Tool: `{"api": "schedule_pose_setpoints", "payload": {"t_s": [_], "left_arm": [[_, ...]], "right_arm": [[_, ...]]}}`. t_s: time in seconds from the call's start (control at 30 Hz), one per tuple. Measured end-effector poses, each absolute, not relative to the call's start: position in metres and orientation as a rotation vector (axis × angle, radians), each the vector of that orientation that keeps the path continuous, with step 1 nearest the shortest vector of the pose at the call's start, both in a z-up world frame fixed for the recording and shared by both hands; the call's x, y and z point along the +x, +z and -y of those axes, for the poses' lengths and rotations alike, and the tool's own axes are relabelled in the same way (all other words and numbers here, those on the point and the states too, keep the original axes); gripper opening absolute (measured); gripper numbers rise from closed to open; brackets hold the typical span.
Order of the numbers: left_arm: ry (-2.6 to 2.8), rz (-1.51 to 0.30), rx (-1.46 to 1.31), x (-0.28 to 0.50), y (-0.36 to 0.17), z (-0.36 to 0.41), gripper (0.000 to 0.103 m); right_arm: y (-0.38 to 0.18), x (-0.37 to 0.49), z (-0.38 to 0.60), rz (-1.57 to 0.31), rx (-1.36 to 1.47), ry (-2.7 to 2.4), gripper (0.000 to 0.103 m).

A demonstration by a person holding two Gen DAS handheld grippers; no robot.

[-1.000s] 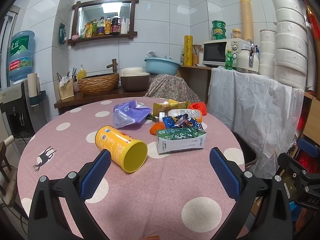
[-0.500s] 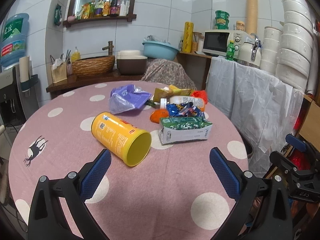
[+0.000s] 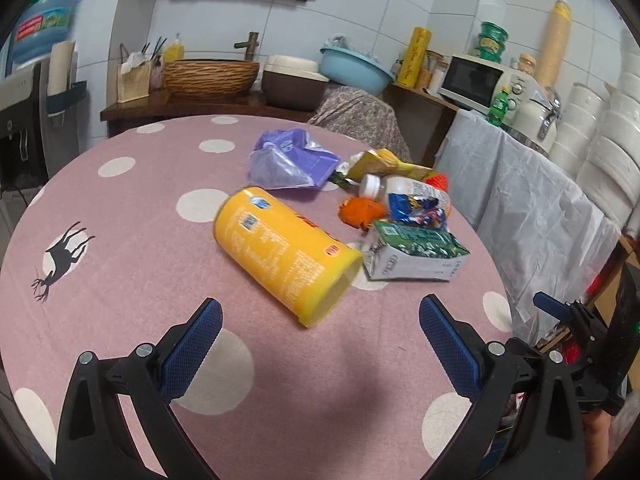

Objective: Collect trash
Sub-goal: 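Grasp the yellow can with the left tool while the right tool grasps the green carton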

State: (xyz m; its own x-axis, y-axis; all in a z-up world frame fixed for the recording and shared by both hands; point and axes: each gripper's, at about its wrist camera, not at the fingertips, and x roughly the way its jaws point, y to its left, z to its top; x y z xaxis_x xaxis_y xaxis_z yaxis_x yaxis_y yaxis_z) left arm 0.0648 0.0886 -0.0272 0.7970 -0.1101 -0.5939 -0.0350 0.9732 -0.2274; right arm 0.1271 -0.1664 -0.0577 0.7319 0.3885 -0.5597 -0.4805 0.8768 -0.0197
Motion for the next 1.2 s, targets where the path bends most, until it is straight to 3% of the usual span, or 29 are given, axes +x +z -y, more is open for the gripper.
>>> {"api": "schedule_pose_setpoints", "payload": {"t_s": [0.5, 0.6, 0.67, 0.87, 1.2], "left_arm": [[0.017, -0.848, -0.456, 0.14, -0.018, -0.126, 0.096], [0.03, -0.931, -0.475, 0.158, -0.026, -0.13, 0.093], [0.024, -0.996, -0.532, 0.168, -0.036, -0.135, 0.085], [0.041, -1.062, -0.535, 0.184, -0.046, -0.135, 0.083], [-0.058, -1.145, -0.423, 0.212, -0.055, -0.113, 0.08]], "right_arm": [[-0.053, 0.123, 0.138, -0.506, -0.295, 0.523, 0.098], [-0.052, 0.122, 0.141, -0.5, -0.287, 0.52, 0.098], [-0.051, 0.124, 0.145, -0.499, -0.267, 0.518, 0.098], [-0.048, 0.134, 0.15, -0.491, -0.275, 0.529, 0.098], [-0.05, 0.172, 0.111, -0.469, -0.629, 0.761, 0.097]]}}
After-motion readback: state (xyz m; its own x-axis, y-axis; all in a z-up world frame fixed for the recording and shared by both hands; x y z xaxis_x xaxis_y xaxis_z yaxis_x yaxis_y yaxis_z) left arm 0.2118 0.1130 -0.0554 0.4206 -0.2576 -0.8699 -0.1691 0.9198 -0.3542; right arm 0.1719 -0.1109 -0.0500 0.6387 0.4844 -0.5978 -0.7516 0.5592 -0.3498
